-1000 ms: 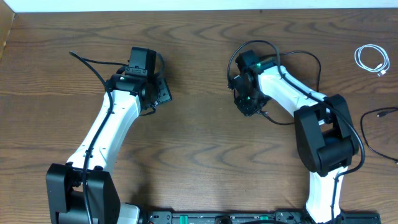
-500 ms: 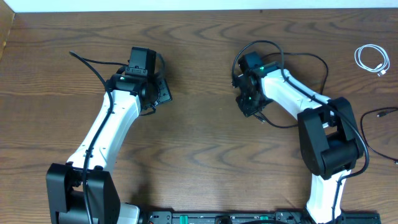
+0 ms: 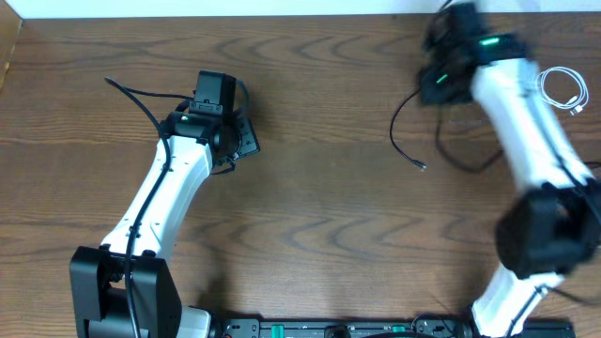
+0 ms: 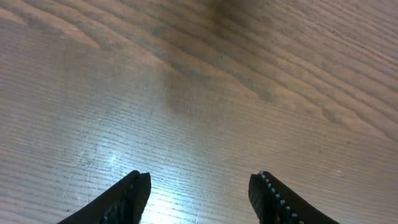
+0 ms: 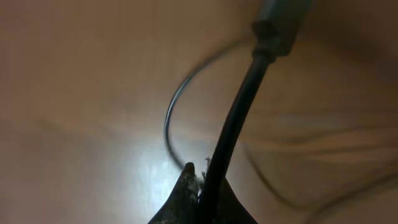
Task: Untangle cables
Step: 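Carry the black cable to the right table edge with the right gripper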
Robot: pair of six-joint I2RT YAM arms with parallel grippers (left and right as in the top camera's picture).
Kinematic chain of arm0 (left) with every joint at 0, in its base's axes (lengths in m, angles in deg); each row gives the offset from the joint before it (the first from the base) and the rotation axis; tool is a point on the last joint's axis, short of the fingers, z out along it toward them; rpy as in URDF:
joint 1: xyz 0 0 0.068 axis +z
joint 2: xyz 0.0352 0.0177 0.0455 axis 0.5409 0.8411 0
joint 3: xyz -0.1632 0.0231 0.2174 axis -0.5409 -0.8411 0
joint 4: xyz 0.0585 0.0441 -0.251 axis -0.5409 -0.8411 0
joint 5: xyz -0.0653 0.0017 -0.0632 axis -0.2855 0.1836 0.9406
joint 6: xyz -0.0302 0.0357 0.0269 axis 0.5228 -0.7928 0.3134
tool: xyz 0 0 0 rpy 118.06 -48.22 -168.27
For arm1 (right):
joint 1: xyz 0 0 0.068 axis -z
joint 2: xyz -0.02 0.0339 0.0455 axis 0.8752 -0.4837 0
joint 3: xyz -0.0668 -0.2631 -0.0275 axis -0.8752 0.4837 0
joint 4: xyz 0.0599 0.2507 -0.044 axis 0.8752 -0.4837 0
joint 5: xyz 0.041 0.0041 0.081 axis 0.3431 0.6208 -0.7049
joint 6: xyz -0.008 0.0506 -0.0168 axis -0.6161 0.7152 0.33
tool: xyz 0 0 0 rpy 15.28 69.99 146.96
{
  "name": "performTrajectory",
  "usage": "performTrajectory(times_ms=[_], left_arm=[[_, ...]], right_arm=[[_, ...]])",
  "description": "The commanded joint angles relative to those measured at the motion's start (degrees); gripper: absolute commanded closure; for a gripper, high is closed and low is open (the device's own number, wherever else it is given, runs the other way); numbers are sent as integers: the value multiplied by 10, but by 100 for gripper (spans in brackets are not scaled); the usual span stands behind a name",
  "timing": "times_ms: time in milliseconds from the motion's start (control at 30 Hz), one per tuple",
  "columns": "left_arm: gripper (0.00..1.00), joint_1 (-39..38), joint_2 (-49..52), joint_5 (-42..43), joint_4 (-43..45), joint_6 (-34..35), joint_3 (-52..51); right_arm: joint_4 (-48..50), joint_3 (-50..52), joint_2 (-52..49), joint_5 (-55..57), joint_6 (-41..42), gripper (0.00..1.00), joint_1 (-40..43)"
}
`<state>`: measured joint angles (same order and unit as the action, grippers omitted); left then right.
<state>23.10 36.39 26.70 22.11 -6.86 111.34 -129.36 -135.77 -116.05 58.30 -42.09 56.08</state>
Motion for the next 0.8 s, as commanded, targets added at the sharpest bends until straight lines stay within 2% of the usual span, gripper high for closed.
performTrajectory(times_ms=[0,367,500,767], left_arm=[[43,1,7,-8,0,-10,-3],[43,1,7,-8,1,-10,-3],[43,1,7,-8,1,-10,-3],[43,1,7,-8,6,-10,-3]], right_arm=[[8,-54,59,4,70,99,63],[86,-142,101,3,117,99,274],[144,-160,101,-3,122,99,330],[240,-240,101,-2,183,99,433]])
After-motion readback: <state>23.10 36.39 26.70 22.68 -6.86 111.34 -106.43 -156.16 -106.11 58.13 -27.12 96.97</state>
